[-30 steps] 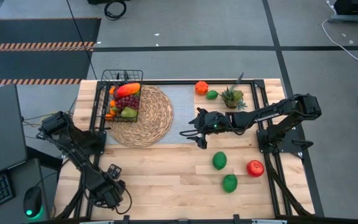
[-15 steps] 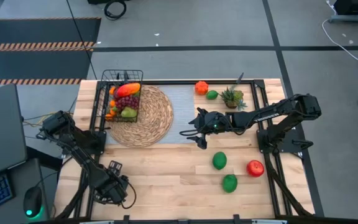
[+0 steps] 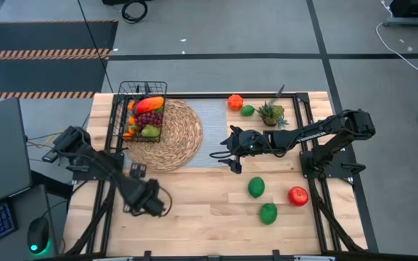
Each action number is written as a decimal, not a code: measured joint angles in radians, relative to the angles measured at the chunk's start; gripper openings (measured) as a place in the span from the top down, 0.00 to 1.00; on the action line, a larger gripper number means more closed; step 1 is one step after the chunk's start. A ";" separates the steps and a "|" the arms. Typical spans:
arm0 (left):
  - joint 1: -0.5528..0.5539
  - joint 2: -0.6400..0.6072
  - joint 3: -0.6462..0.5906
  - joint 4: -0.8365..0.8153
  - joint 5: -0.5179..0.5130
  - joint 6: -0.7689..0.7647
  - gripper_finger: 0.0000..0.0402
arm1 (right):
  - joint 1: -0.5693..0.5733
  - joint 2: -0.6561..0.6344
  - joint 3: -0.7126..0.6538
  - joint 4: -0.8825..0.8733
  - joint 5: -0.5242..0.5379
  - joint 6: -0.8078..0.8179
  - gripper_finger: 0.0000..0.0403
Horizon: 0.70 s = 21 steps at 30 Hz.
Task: Build produce basket
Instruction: Put the dark red apple into the wire basket
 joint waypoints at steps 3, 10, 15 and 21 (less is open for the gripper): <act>0.066 0.000 0.053 -0.021 -0.143 -0.004 0.21 | 0.000 0.000 0.000 -0.001 0.000 0.009 0.09; 0.273 0.000 0.182 0.012 -0.398 -0.025 0.21 | 0.000 0.000 0.000 -0.026 0.000 0.010 0.09; 0.479 0.000 0.268 0.007 -0.465 -0.123 0.22 | 0.001 0.000 0.000 -0.033 0.000 0.010 0.09; 0.659 0.000 0.399 -0.009 -0.488 -0.036 0.22 | 0.003 0.000 0.000 -0.063 0.000 0.026 0.09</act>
